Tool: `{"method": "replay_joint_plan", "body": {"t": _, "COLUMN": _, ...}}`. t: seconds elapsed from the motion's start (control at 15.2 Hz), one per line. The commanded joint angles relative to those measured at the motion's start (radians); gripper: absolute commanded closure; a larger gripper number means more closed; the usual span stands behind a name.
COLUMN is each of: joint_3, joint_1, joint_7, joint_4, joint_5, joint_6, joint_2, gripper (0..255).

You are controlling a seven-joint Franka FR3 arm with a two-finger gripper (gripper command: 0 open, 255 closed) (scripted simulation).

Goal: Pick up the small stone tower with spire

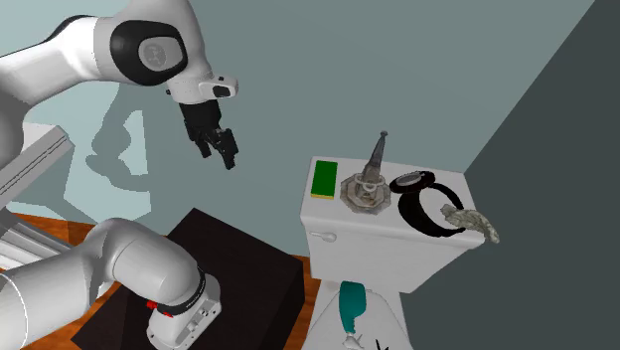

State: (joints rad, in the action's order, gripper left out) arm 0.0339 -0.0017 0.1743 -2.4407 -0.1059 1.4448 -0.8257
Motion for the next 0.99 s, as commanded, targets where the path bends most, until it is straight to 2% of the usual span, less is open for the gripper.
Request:
{"method": "replay_joint_plan", "body": {"t": 0.0, "joint_3": 0.0, "joint_1": 0.0, "joint_7": 0.0, "joint_4": 0.0, "joint_5": 0.0, "joint_6": 0.0, "joint_2": 0.0, "gripper": 0}}
{"method": "replay_joint_plan", "body": {"t": 0.46, "joint_3": -0.168, "joint_1": -0.026, "joint_7": -0.227, "joint_4": 0.128, "joint_5": -0.111, "joint_6": 0.036, "joint_2": 0.119, "gripper": 0}}
{"method": "replay_joint_plan", "body": {"t": 0.92, "joint_3": -0.324, "joint_1": -0.028, "joint_7": -0.455, "joint_4": 0.317, "joint_5": -0.157, "joint_6": 0.072, "joint_2": 0.296, "gripper": 0}}
